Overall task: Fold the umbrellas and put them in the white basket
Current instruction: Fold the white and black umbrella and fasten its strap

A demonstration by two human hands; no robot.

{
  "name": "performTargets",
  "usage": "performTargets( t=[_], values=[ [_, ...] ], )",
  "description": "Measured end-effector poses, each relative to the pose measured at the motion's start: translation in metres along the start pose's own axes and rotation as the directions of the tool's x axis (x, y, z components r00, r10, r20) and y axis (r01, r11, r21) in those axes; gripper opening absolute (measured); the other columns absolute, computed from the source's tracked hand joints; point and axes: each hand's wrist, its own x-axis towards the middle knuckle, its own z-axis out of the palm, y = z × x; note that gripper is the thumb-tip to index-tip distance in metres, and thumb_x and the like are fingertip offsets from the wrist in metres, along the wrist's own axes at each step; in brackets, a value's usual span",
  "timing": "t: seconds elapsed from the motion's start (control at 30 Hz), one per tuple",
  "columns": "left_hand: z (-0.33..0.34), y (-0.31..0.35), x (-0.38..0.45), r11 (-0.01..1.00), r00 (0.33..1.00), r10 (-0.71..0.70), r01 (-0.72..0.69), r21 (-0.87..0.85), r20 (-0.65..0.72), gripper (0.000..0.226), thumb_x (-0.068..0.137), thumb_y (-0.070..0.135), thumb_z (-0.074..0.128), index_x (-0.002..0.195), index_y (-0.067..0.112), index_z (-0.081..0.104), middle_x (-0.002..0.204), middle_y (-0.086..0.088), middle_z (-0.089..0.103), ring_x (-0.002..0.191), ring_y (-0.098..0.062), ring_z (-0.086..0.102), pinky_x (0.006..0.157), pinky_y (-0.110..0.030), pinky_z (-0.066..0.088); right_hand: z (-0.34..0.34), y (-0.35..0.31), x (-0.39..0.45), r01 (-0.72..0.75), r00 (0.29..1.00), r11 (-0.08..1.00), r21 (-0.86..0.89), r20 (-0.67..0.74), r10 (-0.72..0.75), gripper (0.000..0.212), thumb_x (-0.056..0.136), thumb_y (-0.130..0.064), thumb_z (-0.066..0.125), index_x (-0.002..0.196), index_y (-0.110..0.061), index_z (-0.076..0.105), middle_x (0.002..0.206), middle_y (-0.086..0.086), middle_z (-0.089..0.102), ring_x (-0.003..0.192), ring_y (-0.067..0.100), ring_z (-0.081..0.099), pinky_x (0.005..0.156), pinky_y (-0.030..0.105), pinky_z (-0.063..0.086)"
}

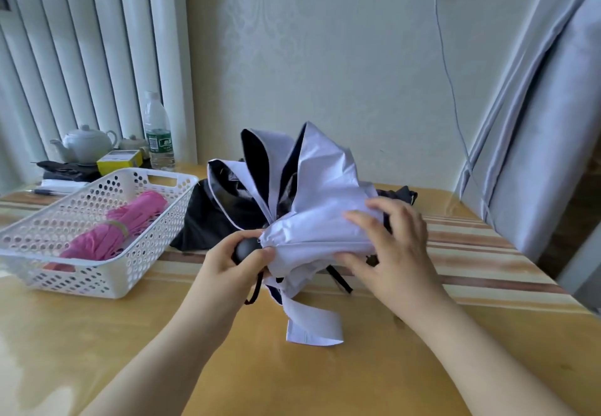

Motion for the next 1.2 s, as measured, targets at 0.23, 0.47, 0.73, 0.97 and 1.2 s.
performTargets(
  t=[0.23,0.47,0.73,0.97,1.2],
  values=[
    [0.003,-0.005,-0.004,0.997,0.999,0.042,-0.044,0.062,0.026,0.029,0.072,0.032,0.070,0.101,0.030,0.067,0.093,-0.019,0.065,0.075,-0.035,0.055,0.073,-0.044,0.048,-0.002,-0.018,0.002,-0.013,1.000,0.999,0.051,0.017,0.013,0.034,0.086,-0.037,0.057,0.113,-0.021,0.069,0.117,0.000,0.044,0.108,0.023,0.041,0.098,0.034,0.033],
    [0.002,-0.016,-0.011,0.996,0.998,0.030,-0.034,0.082,0.058,0.030,0.081,0.015,0.074,0.109,0.023,0.064,0.088,0.002,0.072,0.084,-0.013,0.067,0.075,-0.028,0.053,0.014,-0.060,-0.001,0.188,0.969,0.955,0.227,0.116,-0.218,0.043,0.088,-0.011,0.044,0.123,-0.022,0.067,0.109,0.002,0.064,0.099,0.021,0.047,0.082,0.040,0.052],
    [-0.002,-0.019,-0.014,0.998,0.997,0.055,-0.054,-0.012,0.060,0.029,0.076,0.015,0.078,0.102,0.024,0.070,0.091,-0.008,0.071,0.084,-0.016,0.067,0.080,-0.036,0.055,0.018,-0.064,0.003,0.149,0.982,0.910,0.388,0.047,-0.181,0.024,0.092,-0.012,0.056,0.110,-0.011,0.072,0.102,-0.001,0.068,0.097,0.018,0.059,0.083,0.038,0.049],
    [-0.005,-0.019,-0.012,0.997,0.993,0.055,-0.049,-0.057,0.107,0.046,0.071,0.028,0.078,0.114,0.017,0.066,0.107,-0.022,0.065,0.104,-0.042,0.061,0.096,-0.060,0.046,0.015,-0.059,0.005,0.234,0.966,0.903,0.361,0.022,-0.259,0.026,0.089,-0.004,0.054,0.103,-0.012,0.074,0.101,-0.003,0.069,0.097,0.017,0.056,0.083,0.036,0.049],
    [-0.004,-0.018,-0.013,0.997,0.987,0.028,-0.016,-0.078,0.161,0.030,0.072,0.022,0.075,0.101,0.027,0.072,0.105,-0.023,0.066,0.092,-0.026,0.063,0.098,-0.060,0.041,0.019,-0.056,0.004,0.208,0.966,0.853,0.478,0.036,-0.255,0.018,0.092,-0.005,0.056,0.095,-0.005,0.074,0.100,0.003,0.070,0.097,0.019,0.060,0.084,0.037,0.050]
  ],
)
